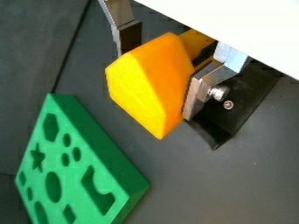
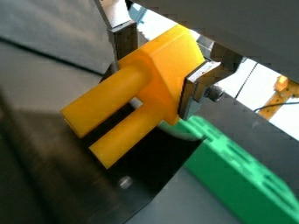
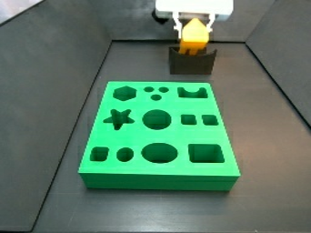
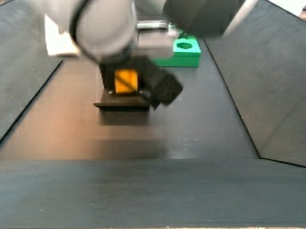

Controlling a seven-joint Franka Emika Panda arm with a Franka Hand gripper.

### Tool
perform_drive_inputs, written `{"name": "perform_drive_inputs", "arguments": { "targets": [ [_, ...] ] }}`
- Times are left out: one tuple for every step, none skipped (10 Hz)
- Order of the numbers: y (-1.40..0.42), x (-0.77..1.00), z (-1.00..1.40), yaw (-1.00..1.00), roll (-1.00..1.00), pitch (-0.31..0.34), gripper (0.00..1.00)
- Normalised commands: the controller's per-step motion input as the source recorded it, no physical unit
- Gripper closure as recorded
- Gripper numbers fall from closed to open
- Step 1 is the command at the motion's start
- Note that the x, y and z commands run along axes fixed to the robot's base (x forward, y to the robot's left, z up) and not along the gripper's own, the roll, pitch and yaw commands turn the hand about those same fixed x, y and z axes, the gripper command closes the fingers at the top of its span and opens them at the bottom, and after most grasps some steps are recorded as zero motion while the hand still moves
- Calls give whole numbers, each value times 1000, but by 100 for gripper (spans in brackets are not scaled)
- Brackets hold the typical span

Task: Pick up the 3 prong object. Move up. Place the 3 prong object on the fixture. Regrasp the 3 prong object. Move to above the board. Insert the 3 prong object.
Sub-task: Place the 3 prong object on the fixture.

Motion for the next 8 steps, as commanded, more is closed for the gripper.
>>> {"name": "perform_drive_inputs", "arguments": {
  "targets": [
    [110, 155, -761, -184, -154, -30, 100],
    [73, 116, -503, -143, -142, -53, 100],
    [31, 86, -473, -112, -105, -66, 100],
    [24, 77, -465, -86, -101, -67, 100],
    [20, 77, -463, -56, -101, -66, 100],
    [18, 76, -461, -38, -101, -66, 100],
    [15, 73, -459, -20, -99, -62, 100],
    [-500, 0, -167, 0, 0, 0, 100]
  ]
}}
